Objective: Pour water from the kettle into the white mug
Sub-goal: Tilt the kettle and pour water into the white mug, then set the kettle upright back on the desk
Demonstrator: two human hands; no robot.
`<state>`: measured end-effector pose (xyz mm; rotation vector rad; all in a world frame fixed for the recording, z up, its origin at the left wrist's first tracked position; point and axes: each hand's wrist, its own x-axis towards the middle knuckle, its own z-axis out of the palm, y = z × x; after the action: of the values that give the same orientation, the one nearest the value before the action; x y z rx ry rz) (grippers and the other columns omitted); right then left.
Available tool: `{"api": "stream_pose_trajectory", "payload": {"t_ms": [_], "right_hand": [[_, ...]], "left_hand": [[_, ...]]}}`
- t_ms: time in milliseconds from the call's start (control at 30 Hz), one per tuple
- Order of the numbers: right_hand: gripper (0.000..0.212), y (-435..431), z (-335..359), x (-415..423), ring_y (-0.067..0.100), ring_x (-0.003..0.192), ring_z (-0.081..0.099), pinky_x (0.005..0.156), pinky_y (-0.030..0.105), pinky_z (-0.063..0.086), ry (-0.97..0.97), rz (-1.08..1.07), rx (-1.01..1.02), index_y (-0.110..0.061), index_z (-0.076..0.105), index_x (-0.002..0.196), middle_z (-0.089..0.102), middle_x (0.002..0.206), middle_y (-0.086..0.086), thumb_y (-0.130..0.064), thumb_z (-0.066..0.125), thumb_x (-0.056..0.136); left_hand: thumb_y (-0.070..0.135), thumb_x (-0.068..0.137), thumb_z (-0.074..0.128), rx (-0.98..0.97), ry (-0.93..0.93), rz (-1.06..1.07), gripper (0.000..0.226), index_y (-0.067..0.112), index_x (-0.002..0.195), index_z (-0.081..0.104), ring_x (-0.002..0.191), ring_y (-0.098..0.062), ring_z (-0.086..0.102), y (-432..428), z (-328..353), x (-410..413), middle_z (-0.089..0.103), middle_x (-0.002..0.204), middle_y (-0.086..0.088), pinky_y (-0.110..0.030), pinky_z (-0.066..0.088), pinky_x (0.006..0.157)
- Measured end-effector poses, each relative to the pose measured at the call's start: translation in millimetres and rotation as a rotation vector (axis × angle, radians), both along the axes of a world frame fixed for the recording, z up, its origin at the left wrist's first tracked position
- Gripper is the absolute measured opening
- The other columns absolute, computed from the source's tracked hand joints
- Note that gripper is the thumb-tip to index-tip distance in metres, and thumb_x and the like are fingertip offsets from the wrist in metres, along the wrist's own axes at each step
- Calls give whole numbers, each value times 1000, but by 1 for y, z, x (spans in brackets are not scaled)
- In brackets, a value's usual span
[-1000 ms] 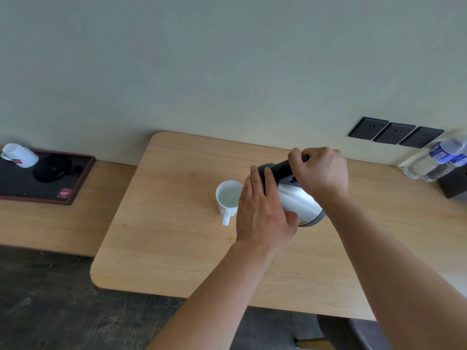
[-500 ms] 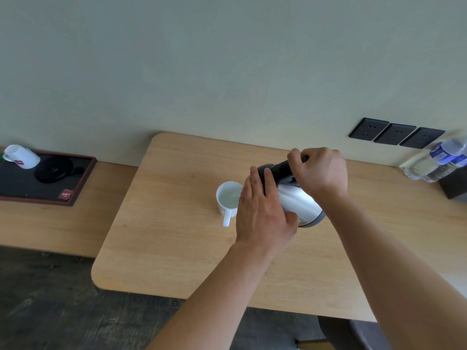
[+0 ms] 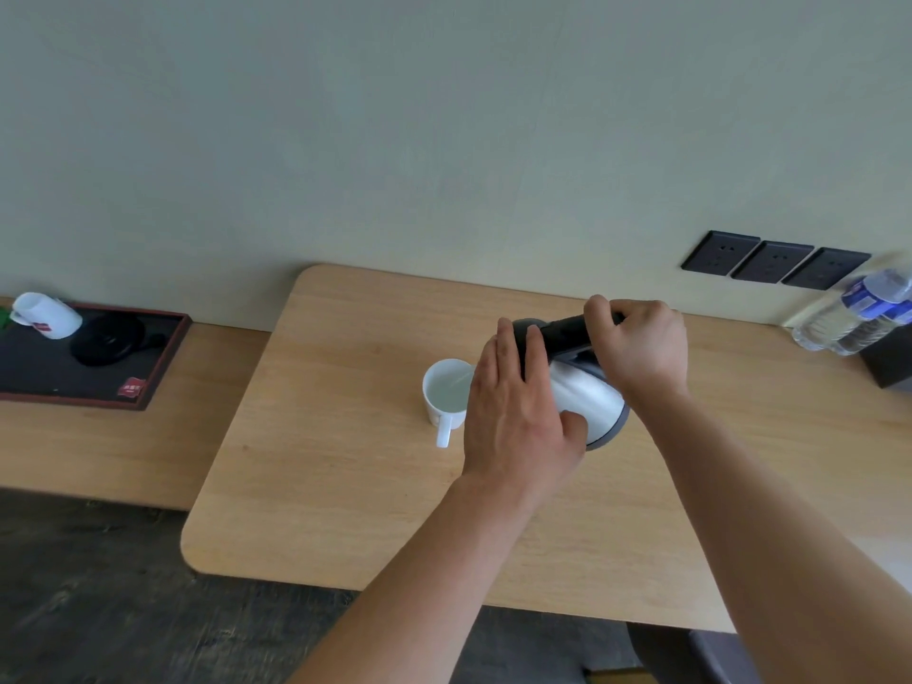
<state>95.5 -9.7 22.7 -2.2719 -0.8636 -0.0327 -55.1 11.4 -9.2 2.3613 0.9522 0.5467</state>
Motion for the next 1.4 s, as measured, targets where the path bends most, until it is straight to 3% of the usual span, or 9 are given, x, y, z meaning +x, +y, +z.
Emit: {"api": "stream_pose_trajectory", "payload": {"t_ms": [167, 300, 433, 533, 633, 833, 1033, 1267, 1400], "right_hand": [[45, -19, -19, 10, 20, 54, 21, 55, 31, 22, 225, -67, 155, -10, 25, 53, 19, 47, -5, -25, 51, 86], [44, -39, -43, 18, 25, 65, 26, 58, 38, 26, 452, -132, 309, 5, 26, 63, 27, 64, 10, -27, 51, 82], [38, -55, -66, 21, 28, 68, 25, 40, 18, 30, 580, -199, 404, -10, 29, 58, 26, 69, 11, -16, 50, 89], [34, -63, -84, 23, 26, 66, 23, 38, 15, 28, 652, -232, 452, -14, 31, 59, 25, 69, 9, -19, 51, 85], [26, -72, -100, 29, 29, 70, 26, 46, 23, 26, 682, -274, 452, -9, 40, 64, 29, 73, 13, -26, 51, 80], [24, -81, -117, 44, 30, 73, 24, 40, 18, 25, 715, -300, 472, -7, 41, 67, 28, 76, 14, -26, 50, 80], [25, -86, -122, 57, 21, 62, 22, 38, 16, 25, 738, -295, 496, -9, 38, 63, 27, 69, 10, -24, 49, 80], [26, -85, -127, 66, 23, 65, 23, 42, 23, 24, 758, -259, 496, -7, 41, 64, 26, 68, 9, -26, 49, 79], [26, -86, -125, 67, 23, 64, 23, 40, 21, 24, 752, -241, 489, -7, 42, 64, 27, 69, 12, -26, 48, 80]], "left_hand": [[16, 78, 51, 36, -50, -69, 78, -1, 152, 35, 151, -40, 31, 0, 2, 0, 30, 165, -25, -47, 26, 124], [14, 78, 52, 122, -32, -189, 71, -1, 147, 43, 149, -37, 37, 1, -4, 2, 36, 162, -23, -46, 28, 123], [18, 84, 55, 184, 79, -294, 71, 1, 151, 41, 152, -34, 32, -3, -15, 9, 30, 166, -21, -49, 26, 124], [21, 84, 56, 200, 161, -324, 73, 2, 152, 39, 153, -34, 31, -8, -23, 15, 28, 167, -21, -49, 23, 125], [23, 86, 54, 188, 213, -353, 74, 3, 154, 36, 155, -33, 27, -15, -29, 21, 24, 169, -20, -48, 20, 127], [26, 84, 48, 183, 225, -374, 74, 3, 154, 36, 155, -34, 26, -24, -42, 36, 23, 169, -20, -51, 24, 125], [35, 80, 25, 180, 225, -365, 82, 4, 156, 31, 158, -32, 20, -34, -47, 52, 18, 171, -18, -51, 23, 125], [32, 82, 32, 194, 214, -355, 79, 4, 155, 34, 157, -31, 22, -35, -52, 58, 22, 170, -18, -49, 26, 124], [20, 83, 53, 162, 154, -335, 70, 2, 150, 42, 154, -32, 31, -31, -50, 58, 31, 166, -19, -42, 24, 126]]}}
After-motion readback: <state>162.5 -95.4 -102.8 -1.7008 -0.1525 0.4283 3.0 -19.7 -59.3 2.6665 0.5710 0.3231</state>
